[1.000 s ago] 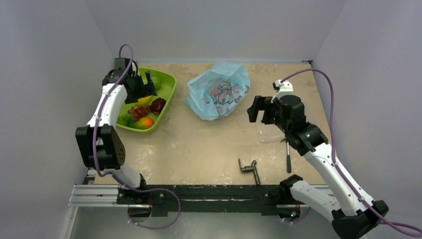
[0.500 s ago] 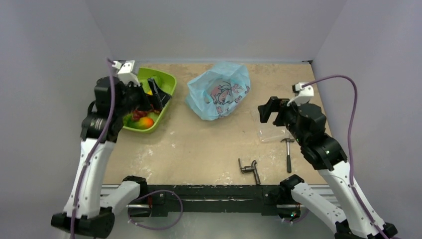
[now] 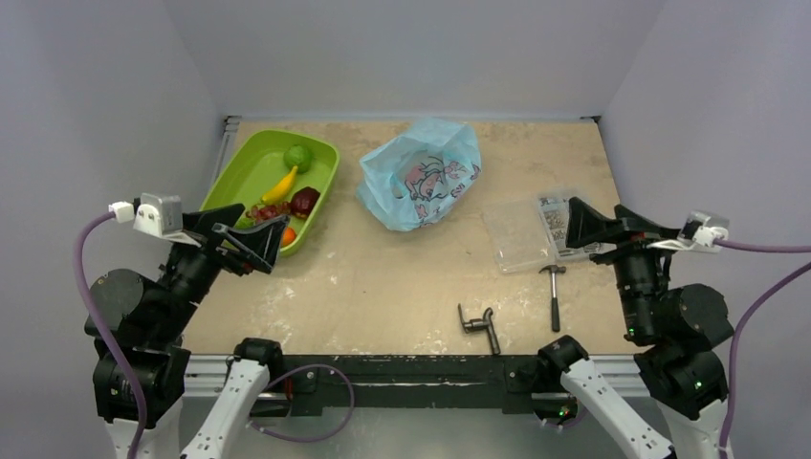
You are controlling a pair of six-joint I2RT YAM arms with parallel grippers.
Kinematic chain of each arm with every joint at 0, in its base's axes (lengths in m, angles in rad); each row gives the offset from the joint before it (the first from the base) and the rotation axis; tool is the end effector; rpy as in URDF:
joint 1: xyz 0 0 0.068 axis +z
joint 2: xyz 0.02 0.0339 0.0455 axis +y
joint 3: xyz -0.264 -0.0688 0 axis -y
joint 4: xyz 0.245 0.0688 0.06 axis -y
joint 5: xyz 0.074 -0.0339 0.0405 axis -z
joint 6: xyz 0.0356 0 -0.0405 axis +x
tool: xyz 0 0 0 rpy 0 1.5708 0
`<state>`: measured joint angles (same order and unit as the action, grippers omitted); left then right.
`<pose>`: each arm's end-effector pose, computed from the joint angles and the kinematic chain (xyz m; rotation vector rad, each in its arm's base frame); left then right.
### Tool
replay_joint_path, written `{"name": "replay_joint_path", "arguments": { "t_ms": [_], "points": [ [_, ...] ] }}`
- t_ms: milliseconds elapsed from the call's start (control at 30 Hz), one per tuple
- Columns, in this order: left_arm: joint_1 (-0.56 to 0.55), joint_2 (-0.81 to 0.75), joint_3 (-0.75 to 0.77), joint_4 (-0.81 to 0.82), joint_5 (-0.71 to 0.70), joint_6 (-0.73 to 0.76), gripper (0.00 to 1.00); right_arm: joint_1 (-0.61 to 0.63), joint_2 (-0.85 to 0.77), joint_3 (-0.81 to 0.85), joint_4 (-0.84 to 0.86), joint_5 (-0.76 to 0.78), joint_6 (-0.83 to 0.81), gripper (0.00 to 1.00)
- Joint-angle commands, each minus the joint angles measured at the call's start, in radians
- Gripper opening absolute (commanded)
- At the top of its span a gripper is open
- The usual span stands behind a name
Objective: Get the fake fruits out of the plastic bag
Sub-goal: Reset both arms
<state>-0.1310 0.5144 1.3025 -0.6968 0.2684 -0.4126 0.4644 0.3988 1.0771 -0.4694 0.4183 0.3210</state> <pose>0.0268 -0.0131 0.4693 0.0092 1.5155 -0.6360 0.0369 0.0023 0.4386 0.2550 1.3664 0.3714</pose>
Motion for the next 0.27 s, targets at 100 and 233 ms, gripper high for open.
{"name": "replay_joint_path", "arguments": {
  "t_ms": [100, 233],
  "points": [
    [0.005, -0.033, -0.020, 0.050, -0.056, -0.015, 1.00, 0.000, -0.038, 0.022, 0.041, 0.133, 0.011, 0.99],
    [0.005, -0.043, -0.029, 0.081, -0.029, -0.034, 0.99, -0.001, -0.022, 0.010, -0.012, 0.263, -0.003, 0.99]
  ]
}}
